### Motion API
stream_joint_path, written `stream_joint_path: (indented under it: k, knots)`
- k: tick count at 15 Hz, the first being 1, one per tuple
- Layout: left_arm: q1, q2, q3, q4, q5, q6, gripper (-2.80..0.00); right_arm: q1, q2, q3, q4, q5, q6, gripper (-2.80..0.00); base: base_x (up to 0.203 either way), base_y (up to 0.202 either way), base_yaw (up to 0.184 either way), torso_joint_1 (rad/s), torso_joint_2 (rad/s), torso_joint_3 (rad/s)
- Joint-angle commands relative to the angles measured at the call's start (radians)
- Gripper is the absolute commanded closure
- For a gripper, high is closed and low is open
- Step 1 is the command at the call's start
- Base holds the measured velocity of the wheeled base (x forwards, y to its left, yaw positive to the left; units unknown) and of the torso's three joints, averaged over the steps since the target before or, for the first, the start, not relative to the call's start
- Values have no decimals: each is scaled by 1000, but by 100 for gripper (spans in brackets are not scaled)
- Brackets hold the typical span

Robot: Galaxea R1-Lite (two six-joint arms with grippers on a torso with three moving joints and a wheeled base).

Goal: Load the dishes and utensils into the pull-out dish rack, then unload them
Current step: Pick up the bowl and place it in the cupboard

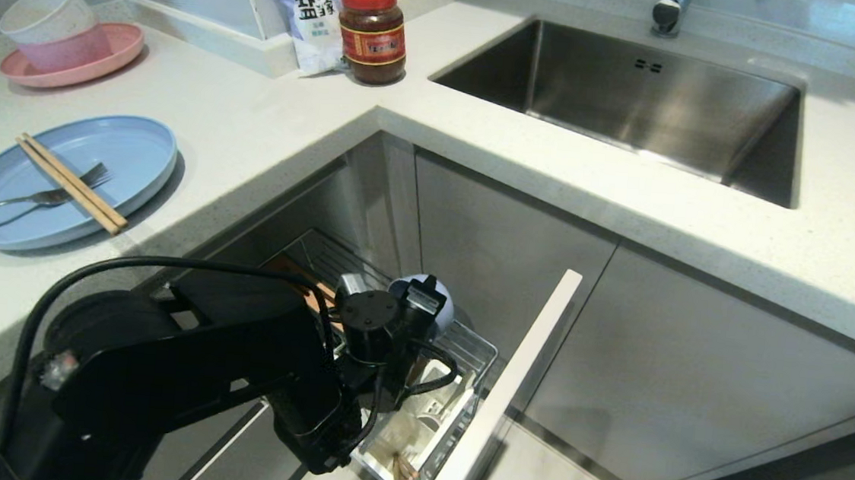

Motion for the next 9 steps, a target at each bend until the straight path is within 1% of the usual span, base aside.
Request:
stream_joint_path:
  k: [1, 9]
  knots:
    - [0, 22, -5, -7, 2, -15, 0, 0, -4, 2, 0, 0, 0, 0, 0, 0, 0, 0, 0, 0]
    - [-2, 30, -5, -7, 4, -16, 0, 0, -4, 2, 0, 0, 0, 0, 0, 0, 0, 0, 0, 0]
